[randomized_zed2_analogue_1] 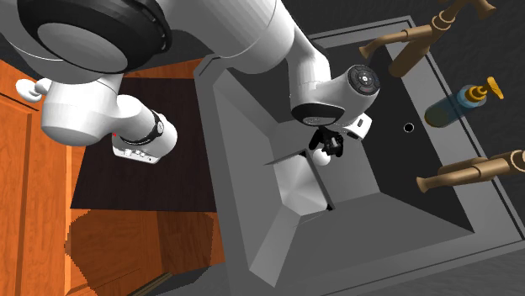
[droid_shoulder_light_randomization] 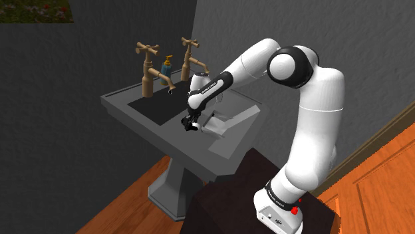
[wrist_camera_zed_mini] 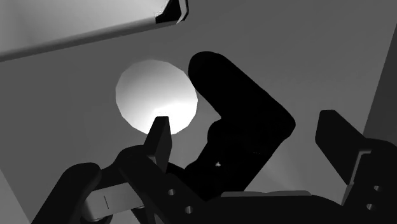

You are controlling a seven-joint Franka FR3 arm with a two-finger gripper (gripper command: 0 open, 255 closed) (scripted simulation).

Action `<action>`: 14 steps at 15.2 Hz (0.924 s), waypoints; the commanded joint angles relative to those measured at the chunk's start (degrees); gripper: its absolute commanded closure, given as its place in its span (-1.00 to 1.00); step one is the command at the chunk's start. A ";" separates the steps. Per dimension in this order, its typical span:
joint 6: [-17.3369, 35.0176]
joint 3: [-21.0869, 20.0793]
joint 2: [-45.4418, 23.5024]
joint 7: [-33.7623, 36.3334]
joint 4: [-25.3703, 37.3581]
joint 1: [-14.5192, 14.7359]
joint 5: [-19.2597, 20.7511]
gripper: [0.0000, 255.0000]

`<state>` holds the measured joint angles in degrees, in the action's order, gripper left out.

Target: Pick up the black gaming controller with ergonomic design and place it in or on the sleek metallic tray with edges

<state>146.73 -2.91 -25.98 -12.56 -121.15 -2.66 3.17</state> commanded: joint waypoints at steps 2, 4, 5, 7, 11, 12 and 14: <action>0.08 0.00 -0.04 0.01 -0.02 0.01 0.01 -1.00; 0.07 0.00 -0.04 0.01 -0.02 0.00 0.01 -1.00; 0.07 0.00 -0.04 0.01 -0.02 0.00 0.01 -1.00; 0.07 0.00 -0.04 0.01 -0.02 0.00 0.01 1.00; 0.01 0.01 -0.14 0.02 0.15 0.02 0.01 1.00; -0.08 0.00 -0.23 0.05 0.32 0.05 0.02 1.00; -0.12 -0.01 -0.14 0.10 0.28 0.09 0.02 1.00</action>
<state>146.60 -3.02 -25.87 -12.47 -120.79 -2.52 3.15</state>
